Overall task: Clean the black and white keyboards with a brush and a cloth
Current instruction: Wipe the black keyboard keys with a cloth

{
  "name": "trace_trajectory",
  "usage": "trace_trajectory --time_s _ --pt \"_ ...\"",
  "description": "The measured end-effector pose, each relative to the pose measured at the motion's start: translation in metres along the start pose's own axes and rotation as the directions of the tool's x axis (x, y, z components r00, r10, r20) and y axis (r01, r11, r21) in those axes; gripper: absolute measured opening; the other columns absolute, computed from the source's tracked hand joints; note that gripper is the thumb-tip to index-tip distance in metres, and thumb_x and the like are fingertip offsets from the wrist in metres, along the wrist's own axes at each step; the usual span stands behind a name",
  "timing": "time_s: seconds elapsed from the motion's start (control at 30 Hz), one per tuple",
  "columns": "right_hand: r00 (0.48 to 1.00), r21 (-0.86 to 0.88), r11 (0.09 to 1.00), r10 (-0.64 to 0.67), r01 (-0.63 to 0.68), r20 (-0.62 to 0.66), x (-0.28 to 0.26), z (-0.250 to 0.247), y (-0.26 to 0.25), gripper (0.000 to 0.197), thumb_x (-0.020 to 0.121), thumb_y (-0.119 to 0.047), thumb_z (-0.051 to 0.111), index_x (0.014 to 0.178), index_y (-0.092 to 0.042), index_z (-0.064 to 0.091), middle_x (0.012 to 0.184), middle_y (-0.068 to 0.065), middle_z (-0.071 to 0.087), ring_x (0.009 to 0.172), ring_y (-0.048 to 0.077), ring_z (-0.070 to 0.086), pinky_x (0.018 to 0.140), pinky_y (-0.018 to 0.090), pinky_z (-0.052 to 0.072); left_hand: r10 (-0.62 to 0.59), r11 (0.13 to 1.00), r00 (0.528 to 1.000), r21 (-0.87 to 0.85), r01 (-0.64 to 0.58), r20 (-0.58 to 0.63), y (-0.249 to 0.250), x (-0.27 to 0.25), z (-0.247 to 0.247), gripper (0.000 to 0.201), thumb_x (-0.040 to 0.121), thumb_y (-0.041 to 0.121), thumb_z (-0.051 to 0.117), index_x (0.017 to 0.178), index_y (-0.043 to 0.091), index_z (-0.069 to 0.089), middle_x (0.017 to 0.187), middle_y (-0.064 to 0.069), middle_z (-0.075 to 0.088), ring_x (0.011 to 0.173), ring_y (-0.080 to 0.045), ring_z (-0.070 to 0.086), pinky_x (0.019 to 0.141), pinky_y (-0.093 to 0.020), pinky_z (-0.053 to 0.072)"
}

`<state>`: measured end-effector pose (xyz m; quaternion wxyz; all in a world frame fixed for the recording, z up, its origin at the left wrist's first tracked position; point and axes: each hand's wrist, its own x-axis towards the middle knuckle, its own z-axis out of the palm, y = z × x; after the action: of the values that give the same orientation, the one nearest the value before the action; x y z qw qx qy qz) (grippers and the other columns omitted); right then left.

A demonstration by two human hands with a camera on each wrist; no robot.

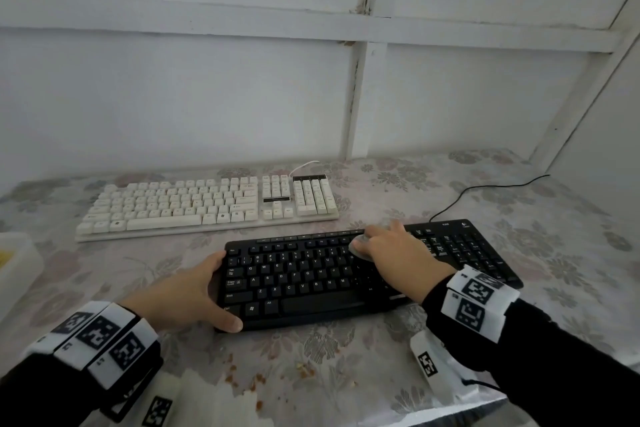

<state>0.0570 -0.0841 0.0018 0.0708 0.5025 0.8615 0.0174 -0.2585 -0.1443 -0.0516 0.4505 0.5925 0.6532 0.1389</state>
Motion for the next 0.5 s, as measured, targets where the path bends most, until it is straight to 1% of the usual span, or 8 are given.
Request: trace_trajectory --time_s 0.13,0.2,0.23,0.37,0.4,0.43,0.47,0.5 --pt "0.997 -0.018 0.998 0.068 -0.068 0.025 -0.008 0.003 0.025 0.044 0.088 0.011 0.037 0.117 -0.019 0.049 0.107 0.002 0.041 0.111 0.033 0.037 0.071 0.032 0.035 0.005 1.000 1.000 0.002 -0.005 0.006 -0.003 0.002 -0.001 0.144 0.027 0.055 0.094 0.148 0.035 0.017 0.139 0.016 0.045 0.126 -0.012 0.047 0.108 -0.039 0.040" --pt "0.995 -0.015 0.995 0.098 -0.098 0.032 -0.010 0.003 0.032 0.046 0.087 0.012 0.038 0.117 -0.021 0.048 0.111 0.002 0.043 0.111 0.032 0.037 0.069 0.031 0.034 0.012 1.000 1.000 -0.002 -0.012 0.008 -0.002 0.002 -0.001 0.144 0.026 0.055 0.094 0.147 0.036 0.018 0.138 0.016 0.045 0.126 -0.012 0.047 0.108 -0.039 0.040" --pt "0.993 -0.014 0.994 0.112 -0.112 0.033 -0.011 0.002 0.033 0.045 0.086 0.012 0.039 0.115 -0.021 0.049 0.108 0.001 0.042 0.111 0.032 0.037 0.068 0.031 0.034 0.009 1.000 1.000 -0.004 -0.009 0.008 -0.002 0.002 -0.001 0.144 0.026 0.054 0.094 0.148 0.036 0.017 0.138 0.017 0.045 0.126 -0.012 0.047 0.108 -0.039 0.040" --pt "0.985 -0.085 0.983 0.167 -0.164 0.036 -0.016 -0.003 0.040 0.035 0.089 0.008 0.039 0.092 -0.026 0.049 0.092 -0.003 0.030 0.116 0.034 0.039 0.073 0.032 0.037 -0.013 1.000 1.000 0.004 0.013 -0.001 -0.002 0.002 0.000 0.144 0.026 0.055 0.093 0.147 0.038 0.017 0.137 0.017 0.046 0.124 -0.012 0.048 0.107 -0.039 0.040" --pt "0.984 -0.093 0.981 0.172 -0.168 0.044 -0.016 -0.004 0.044 0.036 0.087 0.009 0.040 0.080 -0.026 0.045 0.085 -0.004 0.028 0.114 0.033 0.040 0.070 0.028 0.036 -0.016 1.000 1.000 0.006 0.016 -0.004 -0.003 0.002 0.000 0.145 0.026 0.055 0.093 0.147 0.038 0.017 0.137 0.017 0.047 0.124 -0.012 0.048 0.107 -0.039 0.040" --pt "0.983 -0.087 0.981 0.175 -0.171 0.052 -0.017 -0.005 0.049 0.041 0.085 0.010 0.040 0.069 -0.027 0.038 0.077 -0.005 0.024 0.109 0.031 0.041 0.065 0.024 0.033 -0.019 1.000 1.000 0.009 0.019 -0.005 -0.002 0.002 -0.001 0.145 0.025 0.056 0.093 0.147 0.038 0.016 0.137 0.017 0.046 0.124 -0.012 0.048 0.107 -0.039 0.040" --pt "0.982 -0.070 0.982 0.180 -0.176 0.056 -0.017 -0.007 0.052 0.046 0.083 0.011 0.040 0.062 -0.028 0.029 0.073 -0.006 0.021 0.099 0.029 0.041 0.060 0.021 0.032 -0.024 1.000 1.000 0.014 0.024 -0.004 -0.002 0.002 -0.001 0.145 0.025 0.056 0.093 0.147 0.039 0.016 0.138 0.017 0.046 0.125 -0.012 0.048 0.108 -0.039 0.040" --pt "0.982 -0.048 0.983 0.181 -0.178 0.056 -0.016 -0.009 0.053 0.047 0.082 0.011 0.040 0.060 -0.028 0.027 0.072 -0.006 0.020 0.090 0.027 0.038 0.062 0.021 0.035 -0.028 0.999 1.000 0.016 0.028 -0.001 -0.001 0.002 0.000 0.146 0.025 0.056 0.092 0.147 0.039 0.016 0.138 0.017 0.045 0.125 -0.012 0.047 0.108 -0.039 0.040"
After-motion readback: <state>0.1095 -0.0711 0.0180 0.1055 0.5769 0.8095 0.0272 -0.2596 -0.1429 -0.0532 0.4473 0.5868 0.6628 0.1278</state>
